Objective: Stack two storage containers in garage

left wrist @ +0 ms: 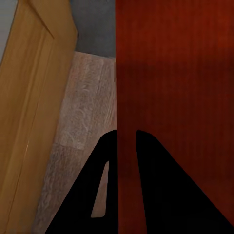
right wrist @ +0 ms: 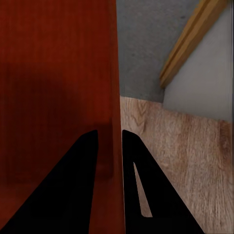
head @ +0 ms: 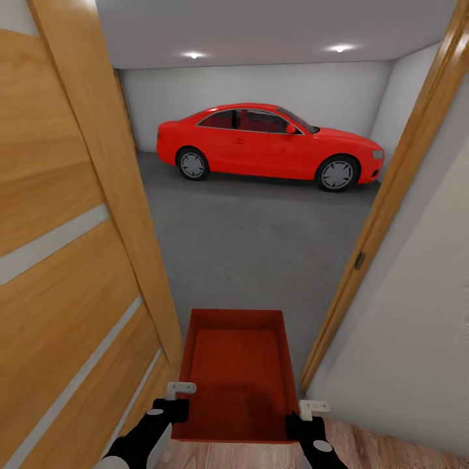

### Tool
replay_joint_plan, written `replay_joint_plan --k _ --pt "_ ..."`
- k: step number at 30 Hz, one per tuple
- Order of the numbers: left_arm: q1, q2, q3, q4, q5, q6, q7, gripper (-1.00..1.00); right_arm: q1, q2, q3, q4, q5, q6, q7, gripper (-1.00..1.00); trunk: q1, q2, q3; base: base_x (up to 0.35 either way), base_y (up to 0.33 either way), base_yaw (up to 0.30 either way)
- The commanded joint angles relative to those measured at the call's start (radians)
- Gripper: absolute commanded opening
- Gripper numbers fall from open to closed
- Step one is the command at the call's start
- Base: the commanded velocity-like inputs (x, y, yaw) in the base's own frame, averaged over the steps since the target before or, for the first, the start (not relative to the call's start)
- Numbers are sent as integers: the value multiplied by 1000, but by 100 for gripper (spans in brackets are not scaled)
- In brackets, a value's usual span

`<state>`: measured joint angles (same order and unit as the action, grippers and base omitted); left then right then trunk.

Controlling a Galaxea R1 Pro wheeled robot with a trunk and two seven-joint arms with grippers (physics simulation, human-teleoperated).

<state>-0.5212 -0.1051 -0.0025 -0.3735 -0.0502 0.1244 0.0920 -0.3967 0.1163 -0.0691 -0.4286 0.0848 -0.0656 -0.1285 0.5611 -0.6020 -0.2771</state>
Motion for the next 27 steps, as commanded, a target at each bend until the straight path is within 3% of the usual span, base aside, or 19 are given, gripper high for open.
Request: replay_joint_plan --k 1,27 --pt "0 -31 -12 -5 -1 6 -44 -100 -1 2 -12 4 3 18 -16 -100 0 -1 -1 0 0 -177" --pt "0 -31 -12 -4 -2 6 -44 -100 -1 1 -12 4 3 18 -16 -100 0 -1 -1 0 0 -158"
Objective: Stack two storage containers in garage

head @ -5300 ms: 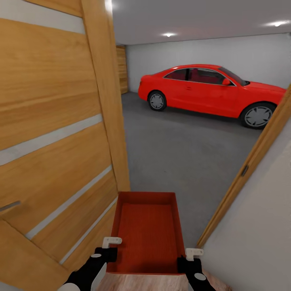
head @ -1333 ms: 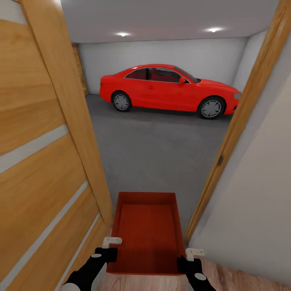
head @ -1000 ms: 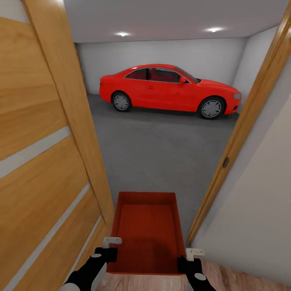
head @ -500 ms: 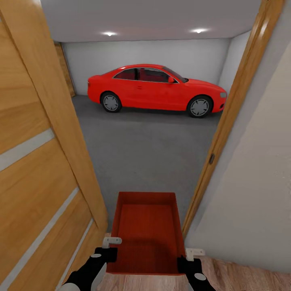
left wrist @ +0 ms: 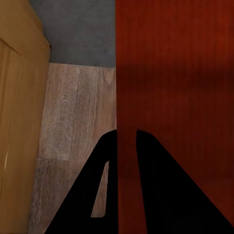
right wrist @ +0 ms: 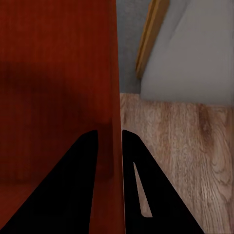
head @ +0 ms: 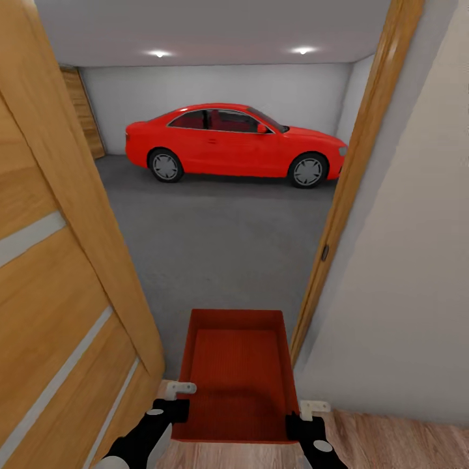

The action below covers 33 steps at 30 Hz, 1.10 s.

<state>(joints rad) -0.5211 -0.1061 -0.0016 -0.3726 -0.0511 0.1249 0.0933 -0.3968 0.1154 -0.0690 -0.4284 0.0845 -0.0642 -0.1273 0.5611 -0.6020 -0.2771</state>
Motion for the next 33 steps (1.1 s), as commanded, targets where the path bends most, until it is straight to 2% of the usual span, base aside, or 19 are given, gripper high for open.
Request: replay_joint_plan --k 1,19,26,33 --pt "0 -30 -13 -5 -1 6 -46 -100 -1 2 -12 4 3 17 -17 -100 0 -1 -1 6 24 -33" --pt "0 -30 -14 -6 -1 9 -46 -100 -1 1 -12 4 3 17 -17 -100 0 -1 -1 117 258 -3" --pt "0 -30 -13 -5 -1 7 -46 -100 -1 2 -12 4 3 17 -17 -100 0 -1 -1 31 47 -3" --pt "0 -30 -13 -5 -1 6 -46 -100 -1 3 -12 4 3 17 -17 -100 0 -1 -1 1 1 -125"
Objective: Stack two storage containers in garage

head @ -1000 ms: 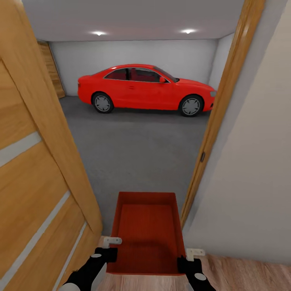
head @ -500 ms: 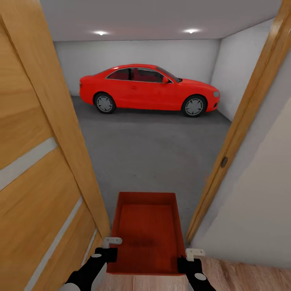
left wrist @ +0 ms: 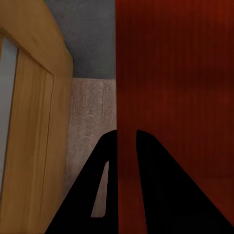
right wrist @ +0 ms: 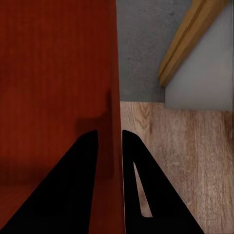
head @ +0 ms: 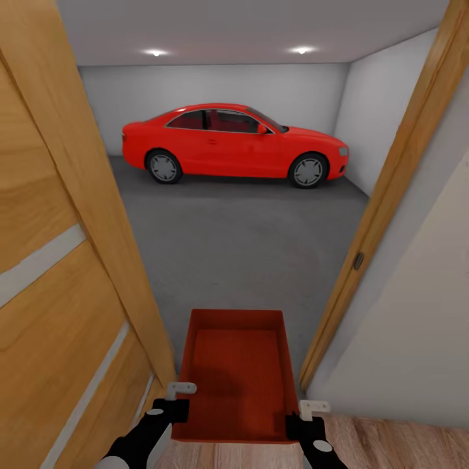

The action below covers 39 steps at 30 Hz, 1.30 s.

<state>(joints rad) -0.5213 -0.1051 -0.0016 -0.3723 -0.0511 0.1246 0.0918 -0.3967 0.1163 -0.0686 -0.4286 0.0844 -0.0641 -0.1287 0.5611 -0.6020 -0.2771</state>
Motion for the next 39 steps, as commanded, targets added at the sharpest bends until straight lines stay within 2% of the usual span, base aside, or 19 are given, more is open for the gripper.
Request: replay_joint_plan --k 1,18,28,39 --pt "0 -31 -13 -5 -1 6 -44 -100 -1 2 -13 4 3 17 -15 -100 0 -1 -1 0 0 -157" --pt "0 -31 -13 -6 -1 6 -44 -100 -1 2 -13 4 3 17 -15 -100 0 -1 -1 0 0 -144" --pt "0 -31 -14 -5 -1 7 -44 -100 -1 1 -12 4 3 17 -15 -100 0 -1 -1 0 3 -12" --pt "0 -31 -14 -5 -1 6 -44 -100 -1 1 -12 4 3 16 -15 -100 0 -1 -1 51 158 0"
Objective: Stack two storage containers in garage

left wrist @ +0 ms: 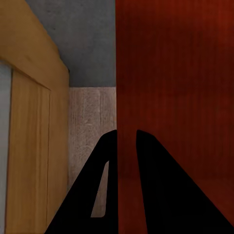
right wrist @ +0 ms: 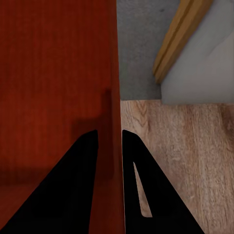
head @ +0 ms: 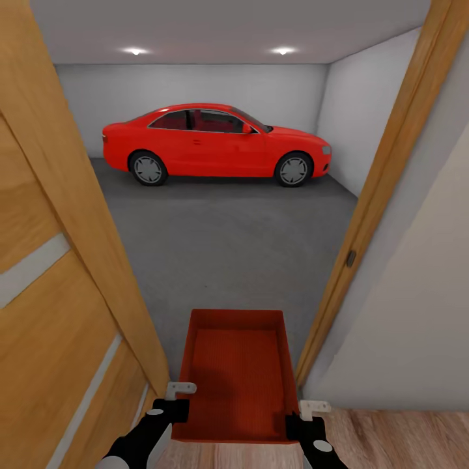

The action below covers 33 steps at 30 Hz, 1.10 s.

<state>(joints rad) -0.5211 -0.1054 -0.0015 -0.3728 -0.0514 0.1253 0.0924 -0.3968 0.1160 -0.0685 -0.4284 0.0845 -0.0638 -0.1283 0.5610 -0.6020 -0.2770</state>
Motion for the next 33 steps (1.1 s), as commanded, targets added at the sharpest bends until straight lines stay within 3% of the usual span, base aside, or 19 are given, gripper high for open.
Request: replay_joint_plan --k 1,27,33 --pt "0 -31 -14 -5 -1 6 -45 -100 0 1 -12 3 3 16 -16 -100 0 -1 -1 12 30 0" --pt "0 -31 -14 -5 -1 5 -43 -100 0 1 -12 3 3 16 -16 -100 0 -1 -1 1 3 -75" --pt "0 -30 -14 -5 0 7 -42 -100 0 1 -12 3 3 16 -16 -100 0 -1 -1 156 19 -2"
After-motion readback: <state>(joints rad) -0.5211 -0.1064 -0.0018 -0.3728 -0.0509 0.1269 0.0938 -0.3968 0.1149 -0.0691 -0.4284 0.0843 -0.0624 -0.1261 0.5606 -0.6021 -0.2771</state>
